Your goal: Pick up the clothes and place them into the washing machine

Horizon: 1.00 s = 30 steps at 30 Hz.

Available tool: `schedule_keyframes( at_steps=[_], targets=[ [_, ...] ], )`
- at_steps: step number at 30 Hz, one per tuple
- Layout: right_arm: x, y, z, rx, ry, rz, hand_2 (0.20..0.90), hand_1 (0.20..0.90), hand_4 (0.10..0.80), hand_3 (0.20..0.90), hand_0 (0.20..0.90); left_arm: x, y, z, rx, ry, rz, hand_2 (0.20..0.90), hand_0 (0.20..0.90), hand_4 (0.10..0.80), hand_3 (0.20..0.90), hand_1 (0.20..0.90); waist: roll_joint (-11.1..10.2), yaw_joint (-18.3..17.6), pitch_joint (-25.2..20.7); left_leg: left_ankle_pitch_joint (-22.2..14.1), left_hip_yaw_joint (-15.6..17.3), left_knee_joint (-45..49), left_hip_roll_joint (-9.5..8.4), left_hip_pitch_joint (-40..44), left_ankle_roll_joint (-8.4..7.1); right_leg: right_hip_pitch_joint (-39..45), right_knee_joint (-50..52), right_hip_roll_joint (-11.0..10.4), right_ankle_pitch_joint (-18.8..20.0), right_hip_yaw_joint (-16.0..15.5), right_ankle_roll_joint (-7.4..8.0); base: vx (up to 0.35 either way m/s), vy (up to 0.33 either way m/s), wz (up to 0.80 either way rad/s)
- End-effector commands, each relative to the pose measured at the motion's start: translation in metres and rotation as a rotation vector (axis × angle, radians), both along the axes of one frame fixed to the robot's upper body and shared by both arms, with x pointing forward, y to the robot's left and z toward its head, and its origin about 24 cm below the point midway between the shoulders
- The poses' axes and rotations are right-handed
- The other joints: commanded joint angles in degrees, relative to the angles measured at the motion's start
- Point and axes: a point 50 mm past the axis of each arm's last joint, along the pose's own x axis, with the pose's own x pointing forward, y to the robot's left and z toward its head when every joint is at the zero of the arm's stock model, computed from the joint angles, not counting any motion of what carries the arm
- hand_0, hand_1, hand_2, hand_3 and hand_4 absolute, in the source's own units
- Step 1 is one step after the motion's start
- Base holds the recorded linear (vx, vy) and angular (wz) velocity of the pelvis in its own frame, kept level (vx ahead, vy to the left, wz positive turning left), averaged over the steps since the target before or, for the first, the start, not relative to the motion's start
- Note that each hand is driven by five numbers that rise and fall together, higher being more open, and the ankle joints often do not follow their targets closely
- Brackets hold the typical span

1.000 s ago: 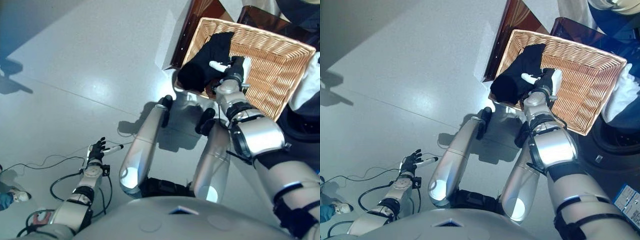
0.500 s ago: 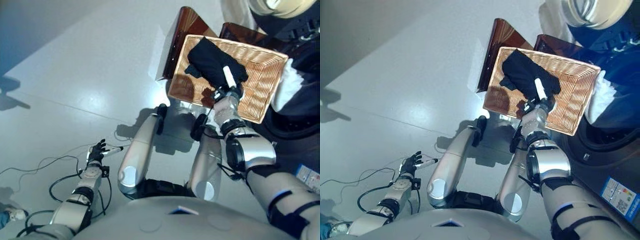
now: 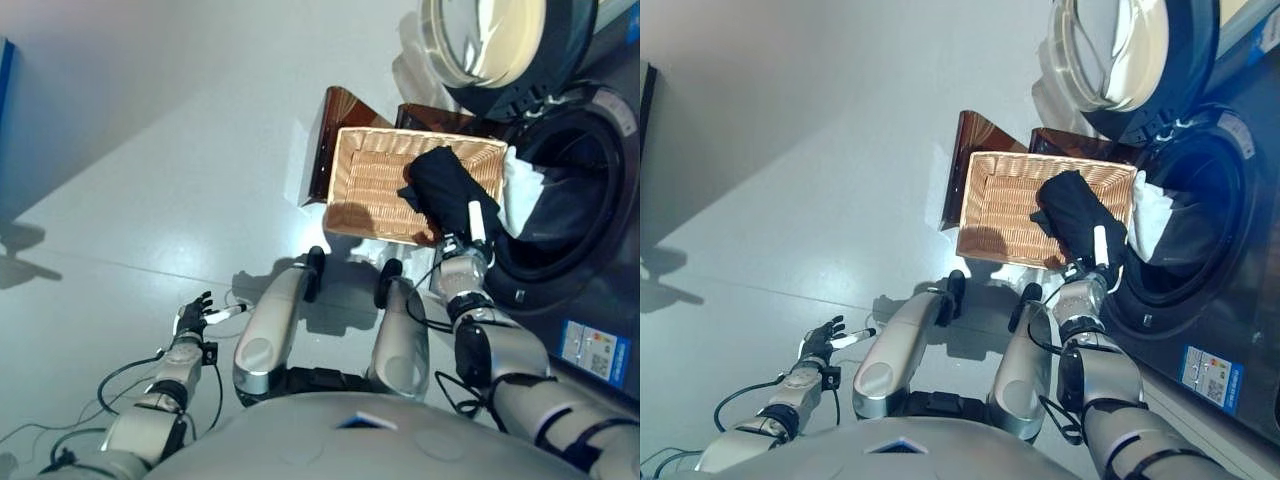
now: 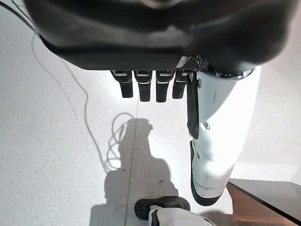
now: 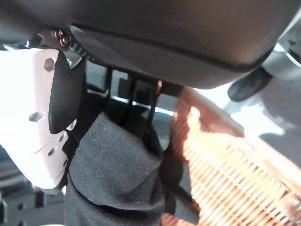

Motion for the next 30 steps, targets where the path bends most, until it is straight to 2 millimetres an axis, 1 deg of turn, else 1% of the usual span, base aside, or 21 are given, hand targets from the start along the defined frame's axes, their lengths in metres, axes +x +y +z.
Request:
schedule_keyframes(
  at_steps=[1, 4, 5, 8, 10, 14, 17, 21, 25, 27, 30],
  targets=[
    [0.011, -0.027, 0.034, -0.082, -0.212, -0.097, 0.200, 0.200, 0.300, 0.200, 0.200, -0.043, 0.015, -0.009, 0.032, 0.118, 0.081, 0.900, 0.900, 0.800, 0.900, 0.900, 1.2, 0.1, -1.7, 4.2, -0.3, -6.0, 0.00, -0.8, -4.27, 1.9, -5.1, 0.4, 2.9, -1.8, -3.56, 0.023, -0.004, -0.05],
    [0.009, -0.028, 0.033, -0.065, -0.229, -0.121, 0.200, 0.200, 0.300, 0.200, 0.200, -0.043, 0.014, -0.009, 0.026, 0.119, 0.085, 0.900, 0.900, 0.800, 0.900, 0.900, 1.3, -0.2, -2.1, 4.4, -0.2, -7.1, -0.09, 0.1, -4.37, 2.3, -5.8, 0.4, 3.3, -1.6, -3.41, 0.010, -0.002, 0.00],
    [0.005, -0.025, 0.028, -0.043, -0.236, -0.126, 0.200, 0.200, 0.300, 0.200, 0.200, -0.046, 0.013, -0.011, 0.021, 0.128, 0.090, 0.900, 0.900, 0.800, 0.900, 0.900, 1.3, -0.5, -2.6, 4.6, 0.0, -7.5, -0.03, 0.5, -4.40, 2.5, -6.3, 0.5, 3.5, -1.3, -3.30, 0.000, 0.000, 0.00],
    [0.002, -0.022, 0.023, -0.044, -0.220, -0.115, 0.200, 0.200, 0.300, 0.200, 0.200, -0.048, 0.011, -0.011, 0.018, 0.132, 0.092, 0.900, 0.900, 0.800, 0.900, 0.900, 1.3, -0.7, -3.0, 4.7, 0.2, -8.2, 0.08, 0.9, -4.42, 2.5, -6.9, 0.7, 3.8, -0.9, -3.21, 0.025, -0.001, -0.01],
    [-0.003, -0.019, 0.016, -0.015, -0.203, -0.119, 0.200, 0.200, 0.300, 0.200, 0.200, -0.049, 0.009, -0.012, 0.009, 0.133, 0.097, 0.900, 0.900, 0.800, 0.900, 0.900, 0.9, -1.1, -3.9, 4.8, 0.6, -9.1, 0.40, 1.7, -4.50, 3.0, -7.7, 0.9, 3.8, -0.6, -3.22, 0.066, -0.014, -0.12],
    [-0.014, -0.021, 0.007, 0.042, -0.215, -0.197, 0.200, 0.200, 0.300, 0.200, 0.200, -0.051, 0.005, -0.014, -0.010, 0.139, 0.099, 0.900, 0.900, 0.800, 0.900, 0.900, 0.5, -1.4, -5.2, 4.5, 0.4, -9.5, 0.66, 3.0, -4.49, 4.3, -8.4, 1.1, 3.6, -0.7, -3.17, 0.065, -0.019, -0.12],
    [-0.014, -0.026, 0.012, 0.065, -0.274, -0.270, 0.200, 0.200, 0.300, 0.200, 0.200, -0.049, 0.003, -0.014, -0.014, 0.135, 0.101, 0.900, 0.900, 0.800, 0.900, 0.900, 0.3, -1.7, -5.9, 4.4, 0.3, -10.1, 0.64, 3.7, -4.63, 4.7, -8.8, 0.9, 3.6, -0.7, -2.91, 0.039, -0.004, -0.02],
    [-0.019, -0.031, 0.016, 0.076, -0.335, -0.367, 0.200, 0.200, 0.300, 0.200, 0.200, -0.054, 0.001, -0.015, -0.017, 0.143, 0.112, 0.900, 0.900, 0.800, 0.900, 0.900, 0.1, -2.0, -6.8, 4.4, 0.1, -11.3, 0.73, 5.1, -4.75, 6.1, -10.1, 1.2, 3.7, -0.6, -2.59, 0.044, -0.013, 0.00],
    [-0.021, -0.035, 0.019, 0.071, -0.355, -0.406, 0.200, 0.200, 0.300, 0.200, 0.200, -0.056, 0.000, -0.016, -0.018, 0.150, 0.124, 0.900, 0.900, 0.800, 0.900, 0.900, -0.3, -2.3, -7.8, 5.0, 0.1, -12.7, 1.07, 6.4, -4.81, 7.3, -11.8, 1.7, 4.6, -0.6, -2.39, 0.055, -0.018, -0.02],
    [-0.025, -0.040, 0.019, 0.072, -0.361, -0.439, 0.200, 0.200, 0.300, 0.200, 0.200, -0.059, -0.001, -0.017, -0.026, 0.150, 0.131, 0.900, 0.900, 0.800, 0.900, 0.900, -0.8, -2.4, -8.9, 5.0, 0.1, -13.7, 1.10, 7.6, -4.88, 8.7, -13.6, 1.9, 5.0, -0.5, -2.13, 0.079, -0.024, -0.08],
    [-0.029, -0.051, 0.021, 0.063, -0.358, -0.496, 0.200, 0.200, 0.300, 0.200, 0.200, -0.058, -0.003, -0.017, -0.030, 0.144, 0.115, 0.900, 0.900, 0.800, 0.900, 0.900, -0.7, -2.4, -8.9, 5.4, 0.0, -14.8, 0.85, 8.5, -4.96, 9.5, -14.9, 1.9, 5.5, -0.6, -1.87, 0.015, -0.012, -0.06]
  ],
)
